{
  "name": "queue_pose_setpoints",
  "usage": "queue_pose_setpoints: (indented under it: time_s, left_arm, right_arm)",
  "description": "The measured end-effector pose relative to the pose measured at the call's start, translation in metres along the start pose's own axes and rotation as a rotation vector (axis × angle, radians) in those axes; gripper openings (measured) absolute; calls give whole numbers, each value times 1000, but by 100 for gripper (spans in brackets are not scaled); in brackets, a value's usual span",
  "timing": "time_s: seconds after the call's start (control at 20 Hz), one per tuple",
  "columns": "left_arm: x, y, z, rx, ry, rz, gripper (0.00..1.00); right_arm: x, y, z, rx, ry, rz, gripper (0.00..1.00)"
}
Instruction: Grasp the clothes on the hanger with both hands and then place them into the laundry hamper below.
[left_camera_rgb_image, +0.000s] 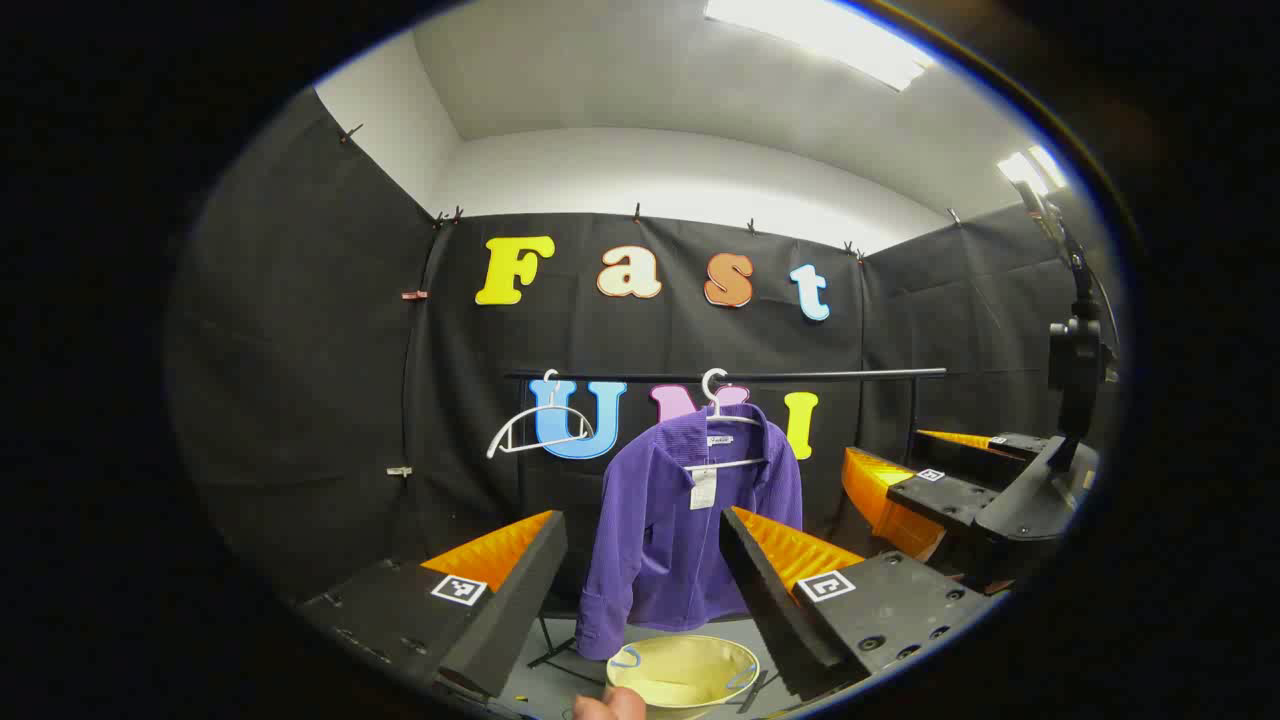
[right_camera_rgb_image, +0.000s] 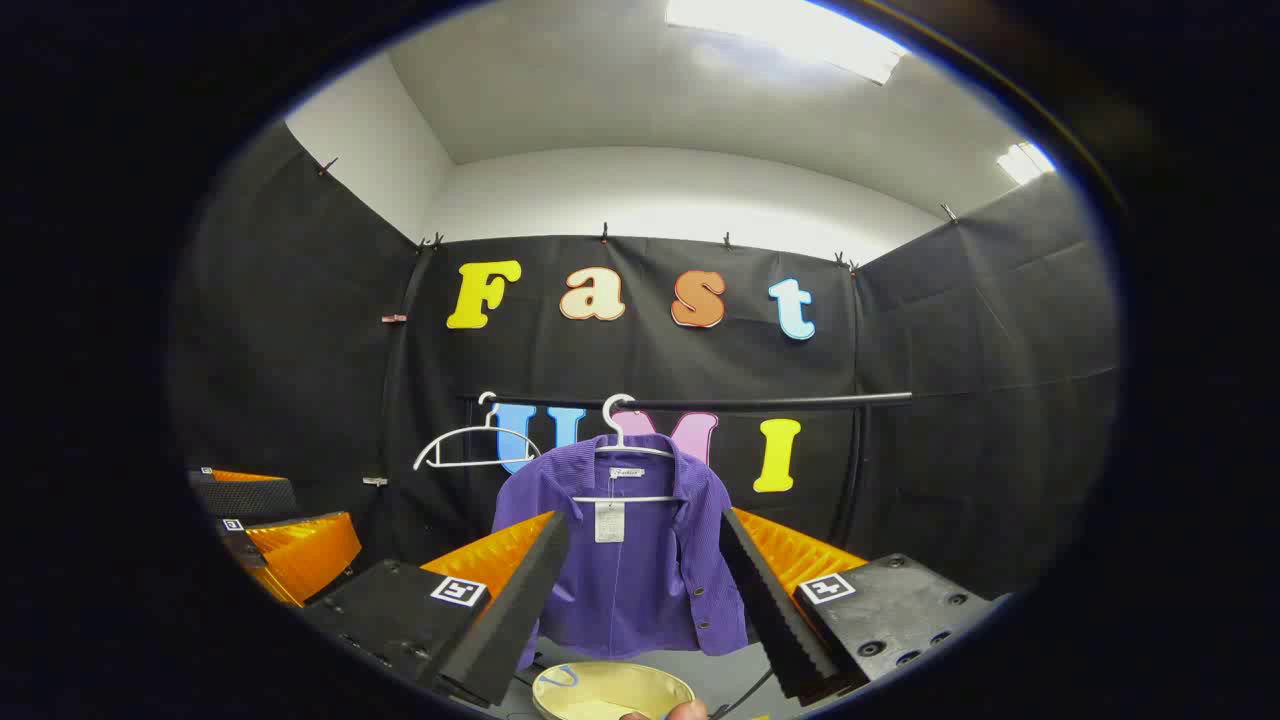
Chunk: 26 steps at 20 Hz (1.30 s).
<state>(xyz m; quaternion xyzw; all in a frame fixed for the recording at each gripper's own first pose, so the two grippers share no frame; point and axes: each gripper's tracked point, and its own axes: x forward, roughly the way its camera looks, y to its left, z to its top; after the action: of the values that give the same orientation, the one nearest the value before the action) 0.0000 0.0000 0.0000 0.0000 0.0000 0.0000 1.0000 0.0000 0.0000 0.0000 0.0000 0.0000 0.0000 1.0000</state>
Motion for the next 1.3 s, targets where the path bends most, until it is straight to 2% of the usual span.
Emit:
queue_pose_setpoints:
  time_s: [0.45, 0.95, 1.3]
  left_arm:
    - [9, -2, 3, 24, -31, -31, 96]
    - [18, 10, 9, 27, -52, -43, 96]
    - [46, -8, 1, 38, -56, -84, 96]
  right_arm:
    - [-7, 7, 4, -26, 1, -8, 97]
    - [-17, -9, 9, -2, -10, -99, 97]
    - [11, -27, 6, -10, -22, -126, 97]
